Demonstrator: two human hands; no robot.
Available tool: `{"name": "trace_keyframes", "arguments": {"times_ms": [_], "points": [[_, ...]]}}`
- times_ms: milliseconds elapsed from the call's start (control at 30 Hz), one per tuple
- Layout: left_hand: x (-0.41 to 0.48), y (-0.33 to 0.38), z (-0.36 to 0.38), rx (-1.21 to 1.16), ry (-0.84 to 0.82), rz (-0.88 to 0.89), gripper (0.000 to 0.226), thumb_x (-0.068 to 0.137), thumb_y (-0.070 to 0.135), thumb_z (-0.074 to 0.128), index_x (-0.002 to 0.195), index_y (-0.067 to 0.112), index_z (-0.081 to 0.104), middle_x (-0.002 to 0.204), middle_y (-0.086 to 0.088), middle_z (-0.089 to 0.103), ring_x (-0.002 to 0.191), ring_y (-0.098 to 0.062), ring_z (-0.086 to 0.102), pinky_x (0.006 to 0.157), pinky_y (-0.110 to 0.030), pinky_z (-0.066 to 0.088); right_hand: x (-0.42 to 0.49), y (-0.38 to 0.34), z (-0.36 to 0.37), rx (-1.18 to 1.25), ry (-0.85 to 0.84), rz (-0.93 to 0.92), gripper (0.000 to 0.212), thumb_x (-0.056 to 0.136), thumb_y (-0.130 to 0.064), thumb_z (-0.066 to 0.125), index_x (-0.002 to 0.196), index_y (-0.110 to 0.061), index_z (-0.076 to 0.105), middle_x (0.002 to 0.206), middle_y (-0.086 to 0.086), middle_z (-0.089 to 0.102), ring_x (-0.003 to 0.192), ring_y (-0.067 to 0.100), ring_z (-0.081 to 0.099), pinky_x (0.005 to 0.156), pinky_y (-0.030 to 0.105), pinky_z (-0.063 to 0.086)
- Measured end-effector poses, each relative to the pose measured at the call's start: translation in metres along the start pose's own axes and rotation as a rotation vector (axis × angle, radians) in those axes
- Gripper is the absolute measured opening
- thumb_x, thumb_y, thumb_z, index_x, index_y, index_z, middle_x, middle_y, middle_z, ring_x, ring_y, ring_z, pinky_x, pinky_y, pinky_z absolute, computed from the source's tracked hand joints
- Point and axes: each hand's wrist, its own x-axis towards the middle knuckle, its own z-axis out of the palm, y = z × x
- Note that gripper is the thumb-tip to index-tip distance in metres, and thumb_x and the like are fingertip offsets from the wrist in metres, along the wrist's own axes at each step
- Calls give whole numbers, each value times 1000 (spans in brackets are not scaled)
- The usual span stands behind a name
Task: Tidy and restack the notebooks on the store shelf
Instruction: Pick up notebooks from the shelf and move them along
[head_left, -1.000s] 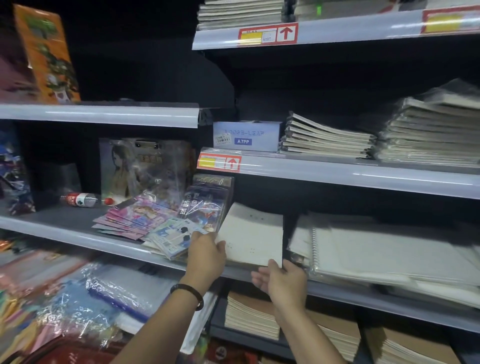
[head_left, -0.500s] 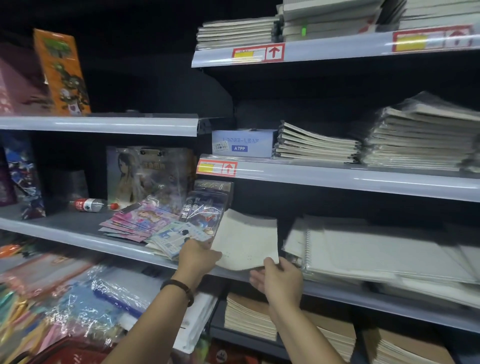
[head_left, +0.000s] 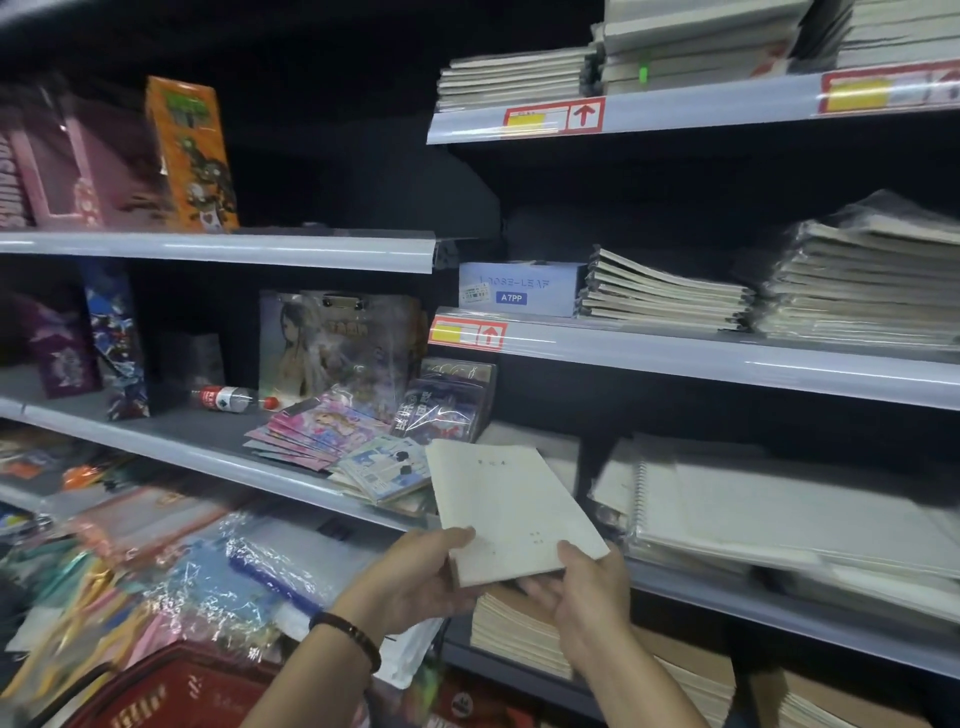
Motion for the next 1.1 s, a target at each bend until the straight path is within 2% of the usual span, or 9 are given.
{"name": "trace_keyframes", "arguments": {"times_ms": [100, 233, 367, 567, 667, 733, 833, 900, 1100], "points": [[2, 8, 3, -168, 66, 102, 22, 109, 12, 53, 127, 2, 62, 112, -22, 78, 97, -38, 75, 72, -47, 62, -1, -4, -8, -20, -31, 11, 24, 102, 6, 51, 118, -10, 59, 106, 17, 74, 91, 40, 76, 60, 45, 65], [-1, 11, 4, -105, 85, 154, 24, 108, 1, 46, 124, 2, 63, 104, -18, 81, 93, -36, 77, 72, -51, 64, -6, -2, -9, -23, -77, 18, 24, 105, 3, 49, 118, -7, 66, 101, 16, 80, 90, 37, 77, 64, 47, 67], [-1, 11, -2, -108, 125, 270, 29, 107, -3, 43, 126, 2, 64, 110, -18, 80, 103, -41, 76, 88, -65, 60, -25, 12, 7, 64, -142, 47, 23, 106, -4, 56, 125, -13, 65, 109, 18, 80, 99, 43, 77, 85, 59, 63], [-2, 33, -35, -218, 203, 404, 22, 107, -1, 46, 122, 3, 63, 104, -19, 81, 82, -34, 79, 59, -45, 64, -28, 16, 60, -61, -278, 34, 36, 104, 5, 53, 127, -23, 56, 112, 19, 78, 87, 43, 80, 74, 52, 67], [10, 56, -62, -238, 230, 413, 22, 106, -3, 47, 122, 2, 61, 103, -19, 80, 87, -39, 76, 74, -56, 65, -5, 16, 95, -118, -281, 45, 40, 102, 9, 51, 133, -14, 57, 114, 20, 77, 85, 40, 81, 64, 44, 66], [21, 70, -82, -224, 264, 404, 21, 104, -4, 50, 118, 4, 64, 104, -17, 80, 89, -37, 74, 82, -51, 62, 11, 17, 118, -142, -290, 67, 39, 101, 8, 49, 131, -14, 58, 113, 19, 78, 85, 39, 81, 62, 43, 66], [37, 88, -109, -190, 379, 357, 13, 100, -3, 60, 108, 6, 66, 93, -12, 78, 64, -20, 64, 53, -26, 47, 38, 23, 152, -166, -303, 120, 39, 99, 8, 47, 131, -10, 59, 110, 18, 79, 85, 41, 80, 61, 44, 65], [48, 97, -122, -196, 433, 322, 13, 99, -4, 63, 108, 6, 63, 80, -9, 70, 49, -14, 55, 41, -21, 39, 54, 27, 170, -172, -294, 147, 40, 97, 12, 45, 128, -7, 61, 107, 19, 79, 84, 40, 80, 57, 44, 64], [82, 106, -150, -152, 501, 239, 11, 94, 0, 70, 102, 3, 64, 79, -13, 65, 49, -19, 58, 36, -16, 28, 89, 44, 209, -244, -255, 225, 36, 97, 12, 48, 125, -6, 59, 103, 20, 76, 74, 32, 75, 45, 37, 60]]}}
